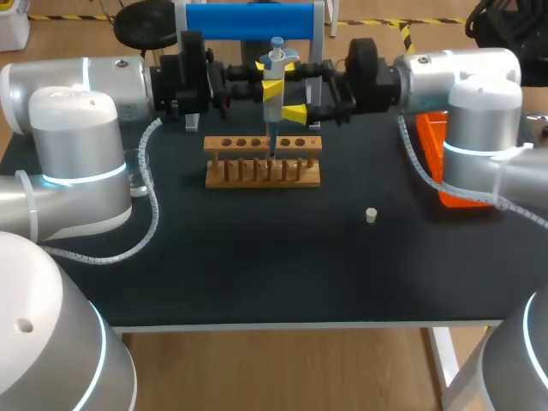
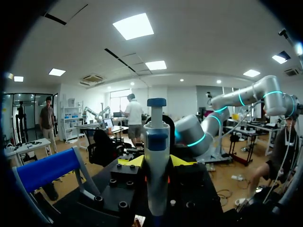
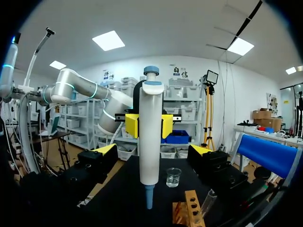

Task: Invert the test tube, pick up the pipette, mount the tip to pipette, aspirate from beaker and dispense into the tube, eject the tip, return the pipette, and cap with the stopper.

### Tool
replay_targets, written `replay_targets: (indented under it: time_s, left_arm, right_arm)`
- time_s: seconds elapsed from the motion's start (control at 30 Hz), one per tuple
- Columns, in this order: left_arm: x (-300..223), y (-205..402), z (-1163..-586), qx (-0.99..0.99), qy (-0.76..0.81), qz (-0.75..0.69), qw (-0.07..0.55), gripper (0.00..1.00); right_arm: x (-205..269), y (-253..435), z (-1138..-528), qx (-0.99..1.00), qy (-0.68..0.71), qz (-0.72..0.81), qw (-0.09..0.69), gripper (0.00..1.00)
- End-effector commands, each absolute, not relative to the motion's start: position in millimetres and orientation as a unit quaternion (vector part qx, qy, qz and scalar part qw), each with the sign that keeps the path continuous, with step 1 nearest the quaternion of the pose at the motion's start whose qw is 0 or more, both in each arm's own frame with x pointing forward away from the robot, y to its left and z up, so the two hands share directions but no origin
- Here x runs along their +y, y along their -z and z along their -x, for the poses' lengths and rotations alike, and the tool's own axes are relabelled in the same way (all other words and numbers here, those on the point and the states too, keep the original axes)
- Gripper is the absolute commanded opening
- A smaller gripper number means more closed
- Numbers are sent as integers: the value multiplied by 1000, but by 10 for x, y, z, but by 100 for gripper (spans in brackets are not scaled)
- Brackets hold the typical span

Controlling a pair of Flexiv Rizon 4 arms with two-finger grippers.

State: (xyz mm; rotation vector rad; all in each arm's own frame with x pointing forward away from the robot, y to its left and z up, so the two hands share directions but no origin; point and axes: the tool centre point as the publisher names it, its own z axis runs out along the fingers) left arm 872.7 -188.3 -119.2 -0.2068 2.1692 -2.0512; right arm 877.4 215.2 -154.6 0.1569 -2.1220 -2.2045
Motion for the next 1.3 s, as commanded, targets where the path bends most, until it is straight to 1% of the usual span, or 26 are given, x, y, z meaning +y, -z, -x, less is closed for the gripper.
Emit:
replay_targets:
  time_s: [0.03, 0.3, 0.57, 0.97, 1.3]
  left_arm:
    - [-1891, 1189, -8731, 723, 684, 69, 75, 0]
    - [-1891, 1189, -8731, 723, 684, 69, 75, 0]
    - [-1891, 1189, -8731, 723, 684, 69, 75, 0]
    - [-1891, 1189, -8731, 723, 684, 69, 75, 0]
    - [-1891, 1189, -8731, 723, 684, 69, 75, 0]
  right_arm:
    - [1941, 1520, -8796, -693, 718, -48, 31, 100]
    - [1594, 1505, -9124, -713, 700, -38, -6, 100]
    - [1439, 1598, -9566, -740, 672, -13, -35, 100]
    - [1504, 1626, -10054, -757, 652, 9, -53, 100]
    - [1514, 1610, -10116, -759, 649, 9, -55, 100]
